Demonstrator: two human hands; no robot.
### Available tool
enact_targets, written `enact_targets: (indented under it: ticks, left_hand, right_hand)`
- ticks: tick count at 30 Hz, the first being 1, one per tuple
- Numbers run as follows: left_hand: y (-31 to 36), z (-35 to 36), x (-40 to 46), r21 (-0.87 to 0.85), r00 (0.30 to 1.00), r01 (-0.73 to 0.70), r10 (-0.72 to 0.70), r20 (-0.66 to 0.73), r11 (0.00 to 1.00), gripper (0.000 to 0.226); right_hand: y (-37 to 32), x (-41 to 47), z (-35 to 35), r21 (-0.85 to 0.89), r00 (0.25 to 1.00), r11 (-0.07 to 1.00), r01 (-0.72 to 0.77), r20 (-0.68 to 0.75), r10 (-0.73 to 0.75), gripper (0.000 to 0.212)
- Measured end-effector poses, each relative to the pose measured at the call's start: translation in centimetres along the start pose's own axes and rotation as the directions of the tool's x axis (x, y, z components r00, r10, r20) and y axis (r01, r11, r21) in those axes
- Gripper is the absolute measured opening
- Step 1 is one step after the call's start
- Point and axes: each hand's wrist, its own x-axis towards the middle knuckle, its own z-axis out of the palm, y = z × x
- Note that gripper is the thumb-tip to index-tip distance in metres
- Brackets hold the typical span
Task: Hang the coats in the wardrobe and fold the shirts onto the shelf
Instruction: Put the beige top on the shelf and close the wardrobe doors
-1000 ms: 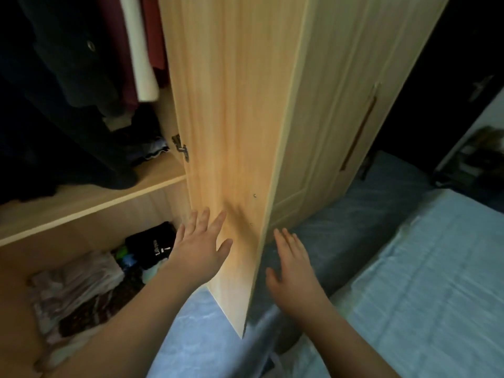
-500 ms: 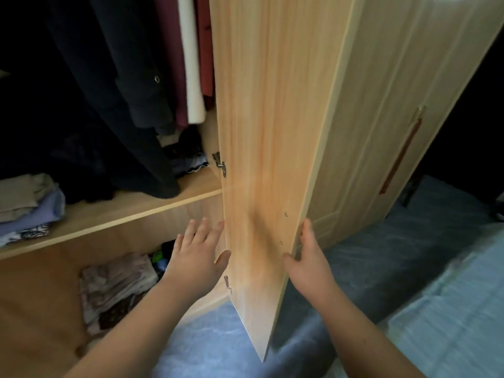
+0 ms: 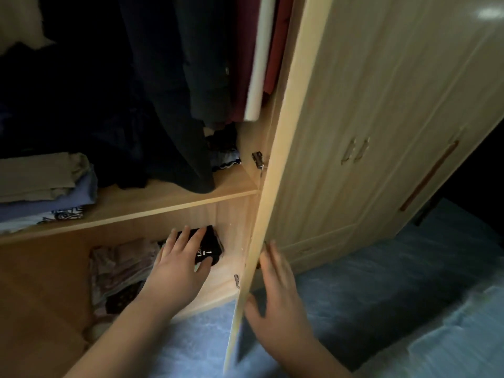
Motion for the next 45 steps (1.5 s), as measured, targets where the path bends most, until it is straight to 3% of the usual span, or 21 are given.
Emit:
enact_targets:
  ticks: [6, 12, 18, 28, 34, 41, 45]
  left_hand:
    - [-9.5, -5.1, 1.5, -0.035, 0.992, 0.098, -0.101, -0.071, 0.995, 0.071]
    - [-17.1, -10.1, 2.4, -0.110, 0.972, 0.190, -0.203, -0.121, 0.976, 0.066]
    - [-20.3, -11.1, 3.0, -0.116, 0.959, 0.215, -0.232, -0.161, 0.970, 0.063]
    - [-20.3, -11.4, 6.9, -0.086, 0.913, 0.363, -0.372, -0.168, 0.928, 0.061]
    - [-17.9, -11.3, 9.4, -0.050, 0.870, 0.437, -0.437, -0.228, 0.898, 0.060]
    - [-15.8, -9.7, 7.1, -0.076, 0.769, 0.597, -0.597, -0.229, 0.799, 0.063]
    - [-15.5, -9.3, 2.5, -0.023, 0.701, 0.690, -0.676, -0.226, 0.724, 0.065]
  right_hand:
    - [-6.3, 8.4, 6.0, -0.099, 0.961, 0.960, 0.263, 0.114, -0.252, 0.076]
    - [-11.8, 16.2, 11.7, -0.144, 0.966, 0.965, 0.221, 0.167, -0.196, 0.087]
    - [-13.3, 20.0, 14.2, -0.246, 0.978, 0.954, 0.172, 0.163, -0.134, 0.095]
    - [-12.8, 25.6, 15.5, -0.241, 0.950, 0.932, 0.272, 0.223, -0.219, 0.096]
    - [-11.1, 27.1, 13.9, -0.200, 0.852, 0.874, 0.444, 0.395, -0.342, 0.094]
    - [-9.0, 27.8, 13.3, -0.043, 0.758, 0.830, 0.556, 0.436, -0.485, 0.088]
    - [-9.6, 27.1, 13.9, -0.138, 0.774, 0.825, 0.549, 0.455, -0.439, 0.096]
